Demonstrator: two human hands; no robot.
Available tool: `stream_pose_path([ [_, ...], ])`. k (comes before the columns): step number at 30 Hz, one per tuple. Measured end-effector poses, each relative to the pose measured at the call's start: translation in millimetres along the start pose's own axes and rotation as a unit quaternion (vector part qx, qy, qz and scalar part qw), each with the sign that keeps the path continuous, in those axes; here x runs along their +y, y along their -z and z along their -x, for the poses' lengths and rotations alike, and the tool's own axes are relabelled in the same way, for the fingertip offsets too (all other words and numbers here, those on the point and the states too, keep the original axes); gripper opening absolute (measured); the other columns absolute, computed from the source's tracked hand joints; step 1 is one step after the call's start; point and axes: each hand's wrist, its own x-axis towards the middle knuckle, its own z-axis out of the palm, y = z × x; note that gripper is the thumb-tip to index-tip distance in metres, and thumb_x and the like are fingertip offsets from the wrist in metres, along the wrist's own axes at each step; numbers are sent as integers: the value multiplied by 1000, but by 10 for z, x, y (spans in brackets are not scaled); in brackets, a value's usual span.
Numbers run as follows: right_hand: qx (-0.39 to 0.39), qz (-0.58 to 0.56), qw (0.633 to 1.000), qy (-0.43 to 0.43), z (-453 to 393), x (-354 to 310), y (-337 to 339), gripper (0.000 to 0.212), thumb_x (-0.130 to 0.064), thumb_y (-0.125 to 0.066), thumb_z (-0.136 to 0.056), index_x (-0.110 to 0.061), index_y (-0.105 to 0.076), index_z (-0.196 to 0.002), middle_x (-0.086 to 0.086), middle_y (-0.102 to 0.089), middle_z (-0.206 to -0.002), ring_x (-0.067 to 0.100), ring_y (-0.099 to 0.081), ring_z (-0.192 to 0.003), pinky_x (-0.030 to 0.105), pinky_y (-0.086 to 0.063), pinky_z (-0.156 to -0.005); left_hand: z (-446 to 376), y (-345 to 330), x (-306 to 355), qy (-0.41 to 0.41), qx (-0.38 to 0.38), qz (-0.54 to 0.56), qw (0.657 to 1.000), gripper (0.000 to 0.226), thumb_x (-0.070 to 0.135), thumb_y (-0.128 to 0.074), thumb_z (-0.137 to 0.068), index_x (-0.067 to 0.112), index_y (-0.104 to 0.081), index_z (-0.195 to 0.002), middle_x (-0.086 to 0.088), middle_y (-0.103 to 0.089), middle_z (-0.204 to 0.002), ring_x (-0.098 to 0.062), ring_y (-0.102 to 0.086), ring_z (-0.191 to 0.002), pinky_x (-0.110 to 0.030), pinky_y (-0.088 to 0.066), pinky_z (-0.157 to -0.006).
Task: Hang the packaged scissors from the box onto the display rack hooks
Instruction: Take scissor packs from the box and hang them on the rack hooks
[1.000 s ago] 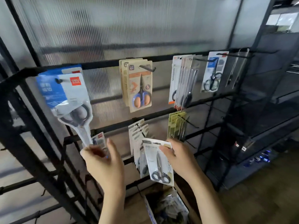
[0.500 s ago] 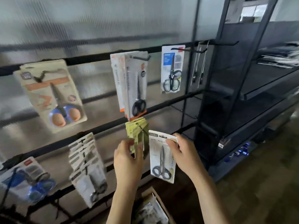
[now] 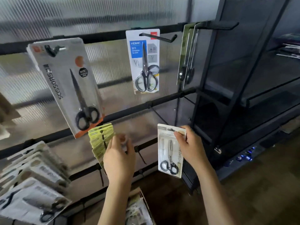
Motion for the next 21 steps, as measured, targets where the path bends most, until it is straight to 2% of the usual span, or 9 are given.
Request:
stream_pose_path([
  [6,-34,-22,999,-10,-160,264,27,24,-23,-48,-98,-11,-51,-119,0,-63,-100,-3,-57,-78,6,-43,-58,-21,-132,-6,49,37,-93,994,13,21,-57,-89,15,-62,-100,-10,-69,-84,-36,-61,-72,-29,-36,-57],
  [10,-58,-50,997,-12,-215,342,8,25,-24,-46,-98,-13,-49,-120,0,-62,-104,-3,-58,-83,7,-45,-58,-19,-180,-21,54,49,-114,991,11,20,-59,-88,16,-62,-98,-12,-68,-77,-37,-60,-66,-29,-37,-55],
  [15,-74,-66,995,0,-273,383,13,21,-21,-47,-98,-13,-48,-118,-6,-60,-99,-14,-57,-78,4,-43,-59,-22,-223,-40,41,63,-126,989,9,18,-59,-87,14,-61,-94,-10,-67,-69,-35,-59,-59,-31,-42,-52],
  [21,-101,-45,994,-21,-408,381,-95,21,-27,-43,-99,-14,-46,-115,-7,-61,-93,3,-60,-77,22,-48,-59,-27,-225,-45,35,75,-132,988,8,14,-61,-86,11,-64,-93,-11,-65,-63,-32,-56,-51,-27,-36,-51],
])
